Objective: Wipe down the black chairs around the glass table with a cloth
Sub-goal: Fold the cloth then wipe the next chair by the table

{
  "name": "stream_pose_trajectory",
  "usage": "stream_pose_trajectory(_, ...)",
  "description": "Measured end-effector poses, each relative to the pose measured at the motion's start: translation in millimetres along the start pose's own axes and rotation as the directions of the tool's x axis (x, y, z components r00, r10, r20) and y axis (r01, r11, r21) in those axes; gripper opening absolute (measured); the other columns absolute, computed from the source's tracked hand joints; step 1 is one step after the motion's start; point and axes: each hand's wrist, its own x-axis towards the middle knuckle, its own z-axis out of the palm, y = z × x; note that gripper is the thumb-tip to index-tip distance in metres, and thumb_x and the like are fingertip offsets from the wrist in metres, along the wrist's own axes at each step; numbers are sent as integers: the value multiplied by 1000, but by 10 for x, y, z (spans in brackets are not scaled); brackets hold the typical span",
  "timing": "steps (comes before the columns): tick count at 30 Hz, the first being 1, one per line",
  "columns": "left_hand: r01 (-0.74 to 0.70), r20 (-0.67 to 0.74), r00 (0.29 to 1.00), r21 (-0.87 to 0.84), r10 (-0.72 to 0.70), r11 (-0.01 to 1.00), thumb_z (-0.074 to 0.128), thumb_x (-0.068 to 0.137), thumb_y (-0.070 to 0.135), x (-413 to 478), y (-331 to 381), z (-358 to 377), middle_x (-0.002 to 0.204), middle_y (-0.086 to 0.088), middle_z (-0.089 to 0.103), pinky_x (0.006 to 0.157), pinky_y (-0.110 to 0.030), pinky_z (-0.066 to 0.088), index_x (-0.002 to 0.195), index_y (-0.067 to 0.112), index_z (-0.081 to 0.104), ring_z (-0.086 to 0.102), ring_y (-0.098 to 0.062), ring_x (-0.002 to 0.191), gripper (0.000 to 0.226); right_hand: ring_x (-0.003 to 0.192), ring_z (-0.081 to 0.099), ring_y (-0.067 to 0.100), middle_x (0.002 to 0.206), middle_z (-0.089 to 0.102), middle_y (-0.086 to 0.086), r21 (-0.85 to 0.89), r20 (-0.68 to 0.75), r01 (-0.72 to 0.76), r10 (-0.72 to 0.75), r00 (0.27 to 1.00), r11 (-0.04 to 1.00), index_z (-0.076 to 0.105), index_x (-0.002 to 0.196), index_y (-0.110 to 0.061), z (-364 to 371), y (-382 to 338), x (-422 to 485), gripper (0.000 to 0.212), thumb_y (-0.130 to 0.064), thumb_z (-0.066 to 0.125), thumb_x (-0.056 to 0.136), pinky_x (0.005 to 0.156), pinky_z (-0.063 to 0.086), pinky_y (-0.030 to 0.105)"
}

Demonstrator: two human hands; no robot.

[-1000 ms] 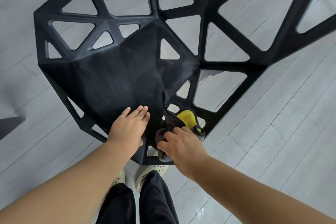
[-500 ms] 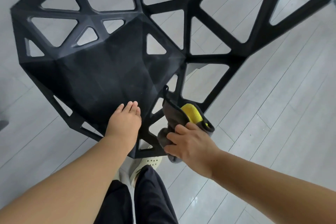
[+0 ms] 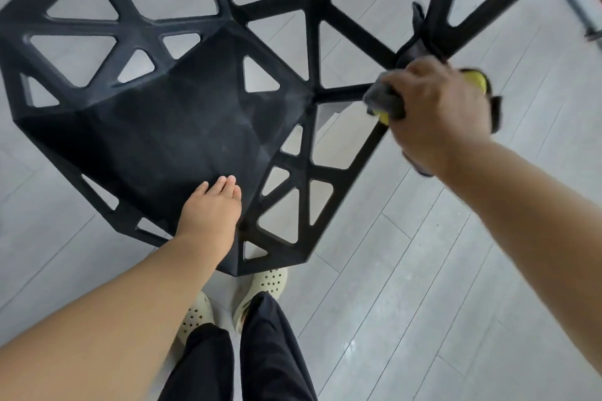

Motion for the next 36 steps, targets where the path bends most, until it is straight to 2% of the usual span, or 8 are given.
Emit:
stream_pose_trajectory(2,3,1,1000,0,-3,1000,52,94,26,-8,9,-2,158,-8,2,117,-36,11,150,10,6,3,-20,146,74,100,46,30,110,48,5,10,117,-29,28,993,1000,64,101,-24,255,-183,-197,20,-21,55,83,63,32,34)
stream_pose_trajectory(6,2,6,1000,31,-3,1000,51,95,28,-29,22,-8,158,-9,0,117,-36,12,149,8,4,2,-22,146,75,91,43,23,108,47,-1,171,183,-65,33,983,983,67,97,-25,601,-720,-872,23,-18,59,77,56,38,32)
stream_pose_trajectory(11,19,-8,1000,85,-19,996,54,93,21,-57,98,-78,157,-14,8,118,-38,14,148,4,10,8,-26,145,73,84,46,19,104,45,-6,356,384,-78,-70,921,931,64,104,-31,892,-1298,-1778,42,-16,70,66,52,50,29)
stream_pose_trajectory(14,0,13,1000,155,-2,988,54,91,15,-80,156,-173,153,-18,18,117,-38,17,146,0,20,17,-29,142,66,79,50,20,99,52,-5,401,320,-46,-93,943,915,67,103,-32,970,-1193,-1787,51,-12,77,56,49,48,27)
stream_pose_trajectory(18,-15,-2,1000,191,16,981,52,92,13,-68,152,-183,152,-19,21,116,-38,19,146,1,23,20,-29,140,63,82,52,20,98,54,-1,374,242,126,-228,943,919,65,110,-32,912,-904,-1599,59,-14,81,56,61,50,31)
stream_pose_trajectory(22,-36,20,999,204,33,978,52,94,20,-31,122,-161,156,-19,8,118,-40,12,148,1,11,10,-31,144,70,88,53,23,100,54,2,345,138,109,-165,977,932,63,115,-29,840,-582,-1158,58,-14,76,61,65,52,35)
stream_pose_trajectory(33,-66,56,997,191,56,979,46,96,18,-58,138,-320,156,-21,4,118,-41,4,148,-1,7,7,-31,145,67,90,53,28,99,53,8,242,-116,57,-29,993,969,66,115,-21,495,206,-103,46,-10,75,71,63,50,35)
stream_pose_trajectory(36,-50,131,991,106,36,993,47,96,26,-94,101,-372,157,-19,3,118,-39,5,148,-1,4,7,-28,145,72,90,56,26,99,57,5,350,-213,11,68,975,937,69,112,-22,294,333,36,37,-13,73,76,64,50,33)
